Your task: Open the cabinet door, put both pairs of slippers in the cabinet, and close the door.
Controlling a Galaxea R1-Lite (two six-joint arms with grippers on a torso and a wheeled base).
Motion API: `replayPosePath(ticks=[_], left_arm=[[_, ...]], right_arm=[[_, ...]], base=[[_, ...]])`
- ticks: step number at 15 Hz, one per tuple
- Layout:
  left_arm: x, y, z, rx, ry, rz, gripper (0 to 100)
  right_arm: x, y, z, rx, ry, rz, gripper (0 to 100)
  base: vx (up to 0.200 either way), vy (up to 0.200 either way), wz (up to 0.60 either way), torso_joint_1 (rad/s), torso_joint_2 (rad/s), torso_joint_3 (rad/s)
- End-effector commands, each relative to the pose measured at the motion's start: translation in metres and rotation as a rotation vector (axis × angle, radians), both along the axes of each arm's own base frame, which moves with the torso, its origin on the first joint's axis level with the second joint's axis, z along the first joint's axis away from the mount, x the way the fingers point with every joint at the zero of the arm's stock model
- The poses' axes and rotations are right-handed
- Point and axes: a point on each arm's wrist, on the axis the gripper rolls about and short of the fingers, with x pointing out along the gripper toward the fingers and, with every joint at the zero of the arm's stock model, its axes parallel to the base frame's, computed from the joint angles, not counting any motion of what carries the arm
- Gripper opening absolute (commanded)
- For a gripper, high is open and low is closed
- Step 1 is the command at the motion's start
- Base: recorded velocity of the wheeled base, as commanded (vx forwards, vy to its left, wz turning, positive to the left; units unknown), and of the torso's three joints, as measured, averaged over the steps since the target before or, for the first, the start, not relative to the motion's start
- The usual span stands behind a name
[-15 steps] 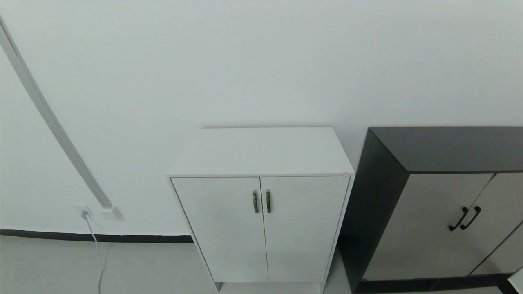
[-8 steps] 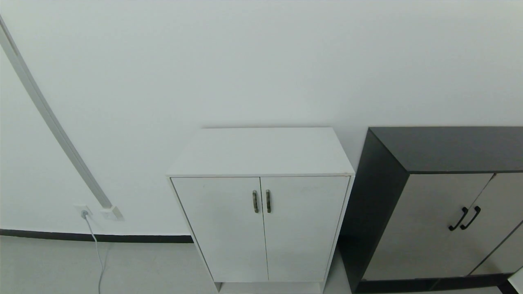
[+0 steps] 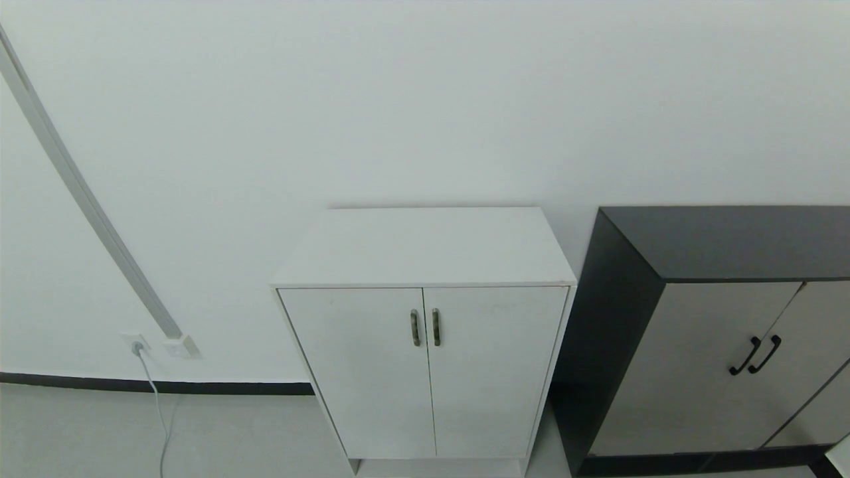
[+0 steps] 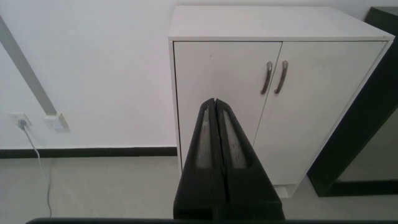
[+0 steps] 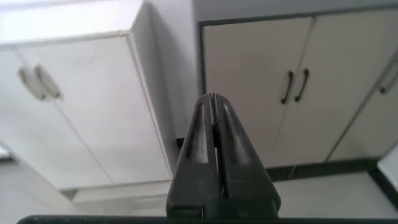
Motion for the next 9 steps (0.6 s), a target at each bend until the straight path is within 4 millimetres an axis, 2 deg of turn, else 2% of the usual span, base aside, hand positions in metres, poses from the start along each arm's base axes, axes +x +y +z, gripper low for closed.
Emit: replayPosePath(ticks=[1, 9], left_arm=[[0.0000, 0.0000, 0.0000, 0.000, 0.000, 0.001, 0], [0.0000, 0.0000, 0.0000, 0.001, 0.000, 0.001, 0]], right_arm=[[-0.0005, -0.0004, 0.0003, 0.022, -0.012, -0.020, 0], [-0.0005, -0.0004, 0.0002, 0.012, -0.010, -0.020, 0]], base=[[0.000, 0.000, 0.00, 0.000, 0.00, 0.000], [0.000, 0.000, 0.00, 0.000, 0.00, 0.000]])
